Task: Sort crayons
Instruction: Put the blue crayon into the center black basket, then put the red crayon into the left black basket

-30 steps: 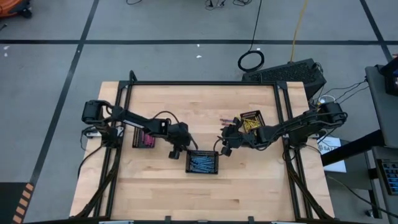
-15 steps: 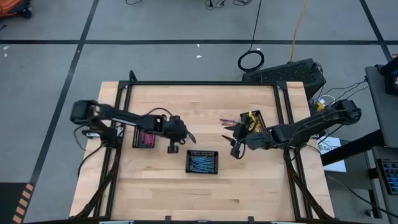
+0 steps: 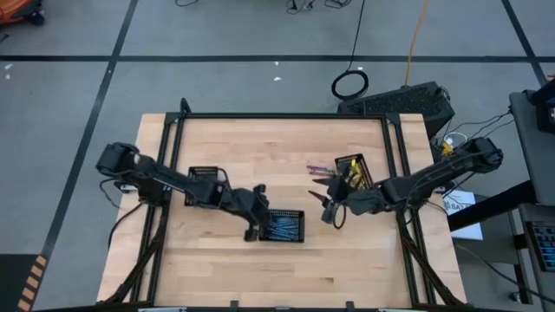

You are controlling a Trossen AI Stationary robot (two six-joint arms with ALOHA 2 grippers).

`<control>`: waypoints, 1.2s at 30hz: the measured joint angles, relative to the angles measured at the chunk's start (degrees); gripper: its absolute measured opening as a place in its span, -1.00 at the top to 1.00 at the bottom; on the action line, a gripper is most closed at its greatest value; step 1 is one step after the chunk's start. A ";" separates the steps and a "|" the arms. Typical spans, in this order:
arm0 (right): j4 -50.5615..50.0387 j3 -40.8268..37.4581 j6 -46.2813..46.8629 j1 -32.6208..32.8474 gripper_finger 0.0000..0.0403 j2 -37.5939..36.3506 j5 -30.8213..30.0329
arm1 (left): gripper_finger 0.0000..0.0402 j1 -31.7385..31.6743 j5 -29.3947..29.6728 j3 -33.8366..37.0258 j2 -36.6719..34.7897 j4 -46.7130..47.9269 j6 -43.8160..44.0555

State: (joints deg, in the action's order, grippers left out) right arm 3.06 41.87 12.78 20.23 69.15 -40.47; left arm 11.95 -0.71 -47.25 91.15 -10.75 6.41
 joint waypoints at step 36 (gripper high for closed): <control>-17.31 5.84 -11.24 -29.55 0.23 15.30 35.80 | 0.03 -6.42 28.36 18.40 -17.38 -0.14 -2.73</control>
State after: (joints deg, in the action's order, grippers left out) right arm -14.25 47.70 1.54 -9.31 84.45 -4.67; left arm 5.54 27.65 -28.85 73.78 -10.89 3.69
